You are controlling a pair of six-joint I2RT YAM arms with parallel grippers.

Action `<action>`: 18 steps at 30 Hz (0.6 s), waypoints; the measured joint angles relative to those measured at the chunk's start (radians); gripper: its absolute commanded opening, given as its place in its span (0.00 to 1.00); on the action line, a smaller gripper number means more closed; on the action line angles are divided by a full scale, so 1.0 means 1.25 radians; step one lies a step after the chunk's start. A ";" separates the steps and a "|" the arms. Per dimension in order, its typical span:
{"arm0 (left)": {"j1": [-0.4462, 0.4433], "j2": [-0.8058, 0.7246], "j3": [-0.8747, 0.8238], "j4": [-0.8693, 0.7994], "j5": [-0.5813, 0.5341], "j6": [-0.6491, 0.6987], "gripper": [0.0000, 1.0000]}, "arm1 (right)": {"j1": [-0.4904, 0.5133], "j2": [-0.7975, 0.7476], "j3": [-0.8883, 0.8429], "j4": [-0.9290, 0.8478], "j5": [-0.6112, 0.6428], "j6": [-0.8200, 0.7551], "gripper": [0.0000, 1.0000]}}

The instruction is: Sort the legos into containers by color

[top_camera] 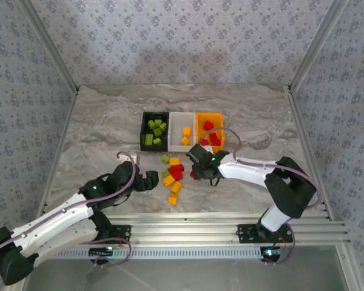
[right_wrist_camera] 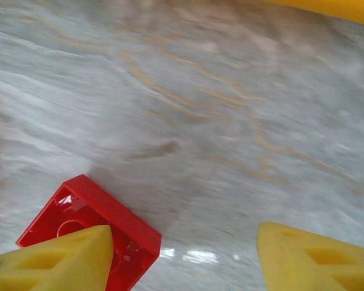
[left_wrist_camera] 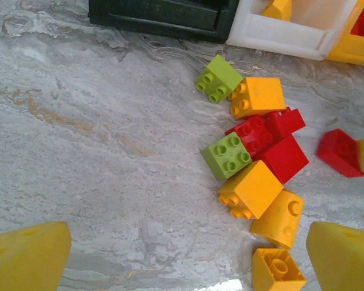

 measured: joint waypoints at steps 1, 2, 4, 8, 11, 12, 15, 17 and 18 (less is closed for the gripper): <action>0.002 0.000 -0.003 0.000 0.000 0.000 1.00 | -0.007 -0.026 -0.014 -0.010 0.006 0.002 0.69; 0.003 0.000 -0.005 0.000 0.000 0.000 0.99 | -0.012 -0.051 -0.024 -0.015 0.010 0.002 0.71; 0.004 0.000 -0.009 0.000 0.000 0.000 0.99 | -0.015 -0.107 -0.035 -0.012 0.008 0.000 0.76; 0.009 0.000 -0.009 0.000 0.000 0.000 0.99 | -0.025 -0.165 -0.031 0.043 -0.055 -0.021 0.77; 0.010 0.000 -0.009 0.000 0.000 0.000 0.99 | -0.034 -0.121 -0.010 0.067 -0.100 -0.045 0.77; 0.010 0.000 -0.010 0.000 0.000 0.000 1.00 | -0.035 -0.091 0.002 0.068 -0.111 -0.054 0.77; 0.015 0.000 -0.010 0.000 0.000 0.000 0.99 | -0.035 -0.008 0.026 0.070 -0.134 -0.080 0.75; 0.020 0.000 -0.010 -0.001 0.000 0.000 0.99 | -0.033 0.032 0.036 0.061 -0.136 -0.093 0.71; 0.021 0.000 -0.010 -0.001 0.000 0.000 0.99 | -0.032 0.050 0.041 0.055 -0.136 -0.099 0.68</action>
